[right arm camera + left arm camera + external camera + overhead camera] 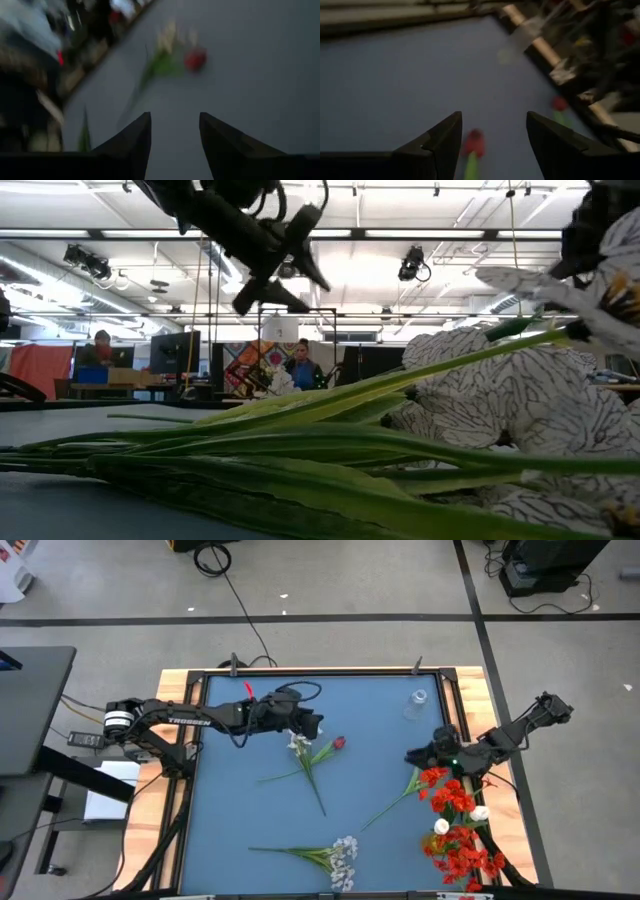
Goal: Sort flowers into vase by color
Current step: Put the top white flowers into the transparent vase
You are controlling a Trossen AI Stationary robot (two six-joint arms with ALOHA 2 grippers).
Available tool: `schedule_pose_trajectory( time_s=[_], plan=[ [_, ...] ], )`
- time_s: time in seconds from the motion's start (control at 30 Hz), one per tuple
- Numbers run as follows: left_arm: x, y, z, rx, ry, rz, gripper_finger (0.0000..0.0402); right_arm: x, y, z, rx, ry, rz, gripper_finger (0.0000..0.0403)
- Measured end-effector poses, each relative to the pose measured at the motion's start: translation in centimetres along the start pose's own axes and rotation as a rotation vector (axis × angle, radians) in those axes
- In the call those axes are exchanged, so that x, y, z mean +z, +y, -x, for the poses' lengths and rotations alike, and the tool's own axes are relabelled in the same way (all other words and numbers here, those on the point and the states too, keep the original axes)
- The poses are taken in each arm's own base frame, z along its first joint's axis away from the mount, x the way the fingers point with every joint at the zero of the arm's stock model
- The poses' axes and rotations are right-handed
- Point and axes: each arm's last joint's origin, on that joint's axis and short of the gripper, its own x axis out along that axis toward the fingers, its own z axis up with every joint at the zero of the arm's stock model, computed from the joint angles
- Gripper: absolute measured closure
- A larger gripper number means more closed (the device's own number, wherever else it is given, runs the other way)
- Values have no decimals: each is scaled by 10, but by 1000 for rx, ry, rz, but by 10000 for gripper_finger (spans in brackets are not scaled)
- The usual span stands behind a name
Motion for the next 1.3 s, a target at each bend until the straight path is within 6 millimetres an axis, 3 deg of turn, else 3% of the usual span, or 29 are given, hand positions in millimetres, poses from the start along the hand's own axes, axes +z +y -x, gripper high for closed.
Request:
schedule_pose_trajectory(
  time_s=[0.17,0.37,0.6,0.9,1.07,1.3],
  plan=[
    [-10,24,-2,207,121,175,176,13,10,-5,23,-146,7,230],
    [-17,32,-7,271,174,221,176,10,6,-36,-55,49,-67,245],
    [-14,31,-11,226,170,31,176,17,11,-82,-151,231,-112,253],
    [1,46,-11,130,278,11,176,46,55,-167,-251,338,-69,253],
    [13,65,-12,45,366,-27,176,49,74,-223,-243,425,-131,253],
    [39,99,-11,-9,360,-61,176,52,97,-284,-218,453,-138,253]
  ],
)
